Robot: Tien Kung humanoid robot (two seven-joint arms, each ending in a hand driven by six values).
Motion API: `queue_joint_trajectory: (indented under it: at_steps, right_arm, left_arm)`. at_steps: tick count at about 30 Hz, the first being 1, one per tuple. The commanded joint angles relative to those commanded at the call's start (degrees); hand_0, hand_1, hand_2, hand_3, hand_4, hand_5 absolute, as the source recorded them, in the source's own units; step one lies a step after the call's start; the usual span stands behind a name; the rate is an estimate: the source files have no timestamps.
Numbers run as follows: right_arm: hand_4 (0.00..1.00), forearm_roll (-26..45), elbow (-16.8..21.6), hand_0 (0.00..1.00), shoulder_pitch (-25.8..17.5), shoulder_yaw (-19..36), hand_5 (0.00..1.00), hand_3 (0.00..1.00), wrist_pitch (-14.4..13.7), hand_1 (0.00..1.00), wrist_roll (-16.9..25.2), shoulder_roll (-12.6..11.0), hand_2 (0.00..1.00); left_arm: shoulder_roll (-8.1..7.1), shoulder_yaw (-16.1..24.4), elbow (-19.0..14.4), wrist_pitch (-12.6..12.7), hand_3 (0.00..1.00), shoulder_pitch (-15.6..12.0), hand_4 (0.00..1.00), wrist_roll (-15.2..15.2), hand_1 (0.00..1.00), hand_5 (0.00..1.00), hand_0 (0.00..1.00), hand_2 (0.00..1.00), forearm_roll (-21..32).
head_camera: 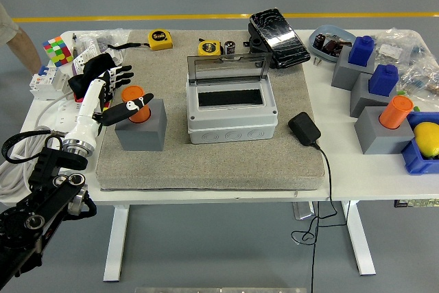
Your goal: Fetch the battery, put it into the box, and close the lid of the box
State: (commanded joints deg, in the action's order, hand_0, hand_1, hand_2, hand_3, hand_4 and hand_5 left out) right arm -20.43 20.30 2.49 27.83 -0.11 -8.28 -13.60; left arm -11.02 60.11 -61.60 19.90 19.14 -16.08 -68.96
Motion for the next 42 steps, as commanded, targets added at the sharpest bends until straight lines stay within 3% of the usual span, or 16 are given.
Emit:
queue_joint_trajectory:
  at_steps: [1,2,7,8,13,14,19,20,31,32,37,38,42]
  right_arm:
    - [0.998,-0.1,0.0,0.704,0.0,0.1,0.716,0.703,0.0,0.727,0.0,0.0,0.72]
    - [0.998,-0.1,0.1,0.704,0.1,0.2,0.716,0.703,0.0,0.728,0.0,0.0,0.721]
    - [0.998,-0.1,0.1,0.704,0.1,0.2,0.716,0.703,0.0,0.728,0.0,0.0,0.721]
    - [0.998,-0.1,0.0,0.705,0.1,0.1,0.716,0.703,0.0,0.727,0.0,0.0,0.721]
    - [0.998,0.1,0.0,0.705,0.0,-0.1,0.716,0.703,0.0,0.727,0.0,0.0,0.721]
    - [0.998,0.1,0.0,0.703,0.0,-0.1,0.716,0.703,0.0,0.727,0.0,0.0,0.721]
    - [0.998,0.1,0.1,0.703,0.1,-0.2,0.716,0.703,0.0,0.727,0.0,0.0,0.721]
    - [0.998,0.1,0.1,0.706,0.1,-0.1,0.715,0.703,0.0,0.727,0.0,0.1,0.721]
    - [0.998,0.1,0.1,0.704,0.2,-0.2,0.716,0.703,0.0,0.727,0.0,0.0,0.721]
    - [0.998,0.1,0.1,0.704,0.2,-0.1,0.716,0.702,0.0,0.727,0.0,0.0,0.721]
    - [0.998,0.2,0.1,0.704,0.2,-0.3,0.716,0.702,0.0,0.727,0.0,0.1,0.721]
    - [0.998,0.2,0.1,0.707,0.2,-0.3,0.716,0.703,0.0,0.727,0.0,0.1,0.721]
    - [0.998,0.3,0.1,0.707,0.2,-0.4,0.716,0.703,0.0,0.727,-0.1,0.0,0.721]
  left_arm:
    - [0.05,-0.3,0.1,0.1,0.775,0.1,0.998,-0.2,0.717,0.214,0.746,0.754,0.3]
    - [0.14,-0.6,0.3,0.2,0.741,0.2,0.998,-0.4,0.698,0.108,0.719,0.721,0.7]
    - [0.41,-1.5,1.0,0.7,0.741,0.6,0.998,-1.1,0.698,0.108,0.719,0.721,1.7]
    - [0.45,-1.7,1.1,0.8,0.684,0.7,0.998,-1.1,0.611,0.015,0.614,0.65,1.8]
    - [0.63,-2.4,1.8,0.9,0.684,0.7,0.998,-1.6,0.611,0.015,0.614,0.65,2.7]
    - [0.65,-2.6,1.9,1.0,0.585,0.7,0.998,-1.9,0.553,0.002,0.536,0.556,3.2]
    - [0.94,-3.1,2.2,1.2,0.585,0.7,0.998,-3.3,0.553,0.002,0.536,0.556,5.5]
    - [0.99,-3.2,2.3,1.2,0.54,0.8,0.998,-3.4,0.478,0.002,0.511,0.498,5.9]
    - [1.32,-5.9,4.7,0.7,0.519,2.8,0.954,-4.7,0.413,0.002,0.491,0.446,13.3]
    - [1.38,-6.1,5.0,0.7,0.476,3.0,0.872,-4.9,0.353,0.002,0.42,0.393,14.2]
    - [1.81,-6.7,6.0,0.4,0.476,3.9,0.872,-5.2,0.353,0.002,0.42,0.393,17.8]
    - [1.9,-6.8,6.1,0.3,0.332,4.2,0.79,-5.1,0.243,0.002,0.238,0.306,18.1]
    - [2.19,-7.6,6.6,0.2,0.332,4.9,0.79,-5.1,0.243,0.002,0.238,0.306,18.8]
